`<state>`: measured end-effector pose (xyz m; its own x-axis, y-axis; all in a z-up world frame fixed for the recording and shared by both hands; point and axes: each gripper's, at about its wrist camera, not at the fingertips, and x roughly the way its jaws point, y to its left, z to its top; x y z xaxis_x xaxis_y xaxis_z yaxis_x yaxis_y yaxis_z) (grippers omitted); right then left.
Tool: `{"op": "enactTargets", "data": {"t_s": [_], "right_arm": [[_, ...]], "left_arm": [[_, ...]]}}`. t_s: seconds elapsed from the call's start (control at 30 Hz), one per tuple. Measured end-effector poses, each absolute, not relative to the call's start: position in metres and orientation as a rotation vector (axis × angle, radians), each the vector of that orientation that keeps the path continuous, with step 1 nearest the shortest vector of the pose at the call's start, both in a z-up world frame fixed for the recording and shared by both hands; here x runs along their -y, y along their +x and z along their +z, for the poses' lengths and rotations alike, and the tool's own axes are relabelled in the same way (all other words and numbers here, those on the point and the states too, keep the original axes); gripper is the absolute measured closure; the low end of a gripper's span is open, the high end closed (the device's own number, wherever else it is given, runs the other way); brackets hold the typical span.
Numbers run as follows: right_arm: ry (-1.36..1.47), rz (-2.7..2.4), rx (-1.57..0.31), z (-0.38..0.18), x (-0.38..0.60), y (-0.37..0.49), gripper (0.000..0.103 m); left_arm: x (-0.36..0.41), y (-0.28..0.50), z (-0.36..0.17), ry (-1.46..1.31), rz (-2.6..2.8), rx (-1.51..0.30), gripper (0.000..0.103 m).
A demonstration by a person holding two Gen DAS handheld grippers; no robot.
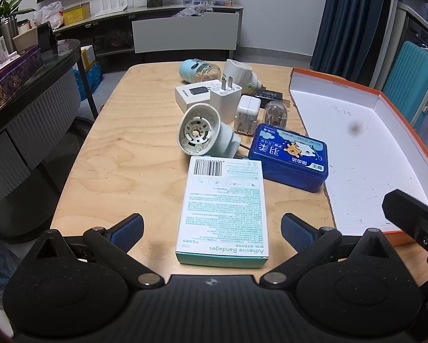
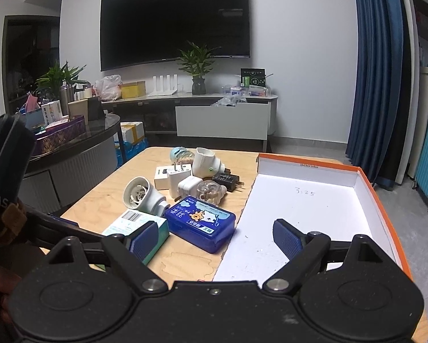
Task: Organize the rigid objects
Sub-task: 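Move both tools toward the bandage box and blue tin box, then grasp the bandage box with left tool while right tool grasps blue tin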
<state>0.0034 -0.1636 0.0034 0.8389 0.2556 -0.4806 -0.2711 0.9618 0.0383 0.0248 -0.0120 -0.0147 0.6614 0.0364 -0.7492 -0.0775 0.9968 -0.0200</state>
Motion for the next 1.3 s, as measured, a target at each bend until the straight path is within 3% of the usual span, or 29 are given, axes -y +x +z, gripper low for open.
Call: {"op": "enactTargets", "data": {"t_s": [0.87,0.93,1.03,1.3], "right_arm": [[-0.109,0.344,-0.565,-0.006,0.157,0.035,0.001],[-0.150,0.370,-0.571,-0.004,0.154,0.040,0.001],[-0.228,0.417,-0.584,0.000,0.150,0.054,0.001],[-0.332,0.605,-0.741,-0.006,0.130,0.117,0.001]], "left_arm": [[0.009,0.050,-0.033,-0.062,0.067,-0.890,0.000],[0.007,0.053,-0.036,-0.068,0.059,-0.892,0.009],[0.007,0.053,-0.037,-0.052,0.038,-0.874,0.030],[-0.006,0.044,-0.026,-0.075,0.003,-0.850,0.032]]}}
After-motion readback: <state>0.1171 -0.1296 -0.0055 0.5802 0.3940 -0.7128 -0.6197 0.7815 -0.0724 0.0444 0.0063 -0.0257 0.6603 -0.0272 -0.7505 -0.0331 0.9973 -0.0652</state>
